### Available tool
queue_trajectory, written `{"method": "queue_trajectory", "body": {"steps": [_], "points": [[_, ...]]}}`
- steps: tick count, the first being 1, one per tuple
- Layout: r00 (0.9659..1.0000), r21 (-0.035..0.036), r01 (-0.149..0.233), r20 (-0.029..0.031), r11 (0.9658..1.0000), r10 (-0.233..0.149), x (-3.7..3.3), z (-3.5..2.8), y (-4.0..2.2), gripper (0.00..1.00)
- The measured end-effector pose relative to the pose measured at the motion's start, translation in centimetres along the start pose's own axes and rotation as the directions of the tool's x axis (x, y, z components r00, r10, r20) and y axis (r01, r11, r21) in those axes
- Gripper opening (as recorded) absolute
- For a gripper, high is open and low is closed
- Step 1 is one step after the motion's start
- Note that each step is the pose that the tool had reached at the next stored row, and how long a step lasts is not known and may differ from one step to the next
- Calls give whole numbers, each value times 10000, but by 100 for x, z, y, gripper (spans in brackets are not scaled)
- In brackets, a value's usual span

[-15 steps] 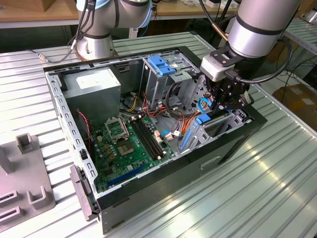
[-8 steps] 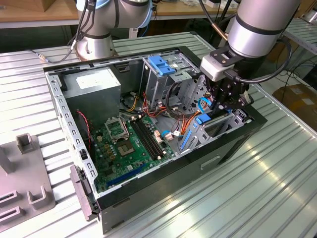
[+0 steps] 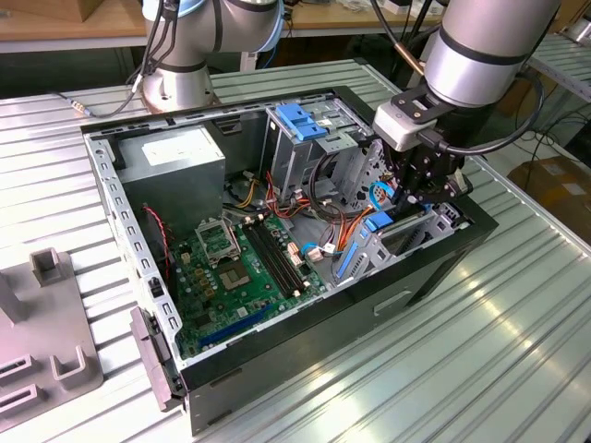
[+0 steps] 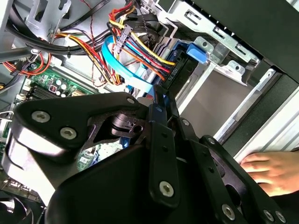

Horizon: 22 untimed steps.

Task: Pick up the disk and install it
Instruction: 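Insert the second disk wire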

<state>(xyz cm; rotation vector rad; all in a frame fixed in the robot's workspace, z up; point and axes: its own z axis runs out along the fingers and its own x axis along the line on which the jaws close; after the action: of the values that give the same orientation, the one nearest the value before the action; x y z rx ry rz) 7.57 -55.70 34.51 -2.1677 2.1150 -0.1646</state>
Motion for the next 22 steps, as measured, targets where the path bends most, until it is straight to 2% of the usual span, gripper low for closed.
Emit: {"method": "queue_trajectory", "body": {"steps": [2,3,8,18,20,21,22], "points": [[10000,-1,0,-2,10000,0,1,17,3,16],[10000,2,-3,18,10000,3,1,30,5,16],[10000,0,0,0,10000,0,1,28,4,16],[10000,0,-2,10,10000,2,1,47,8,16],[10000,0,-2,11,10000,2,1,18,3,17],[10000,0,-1,9,10000,1,1,-4,0,24],[10000,0,-2,9,10000,2,1,-29,-4,24]]}}
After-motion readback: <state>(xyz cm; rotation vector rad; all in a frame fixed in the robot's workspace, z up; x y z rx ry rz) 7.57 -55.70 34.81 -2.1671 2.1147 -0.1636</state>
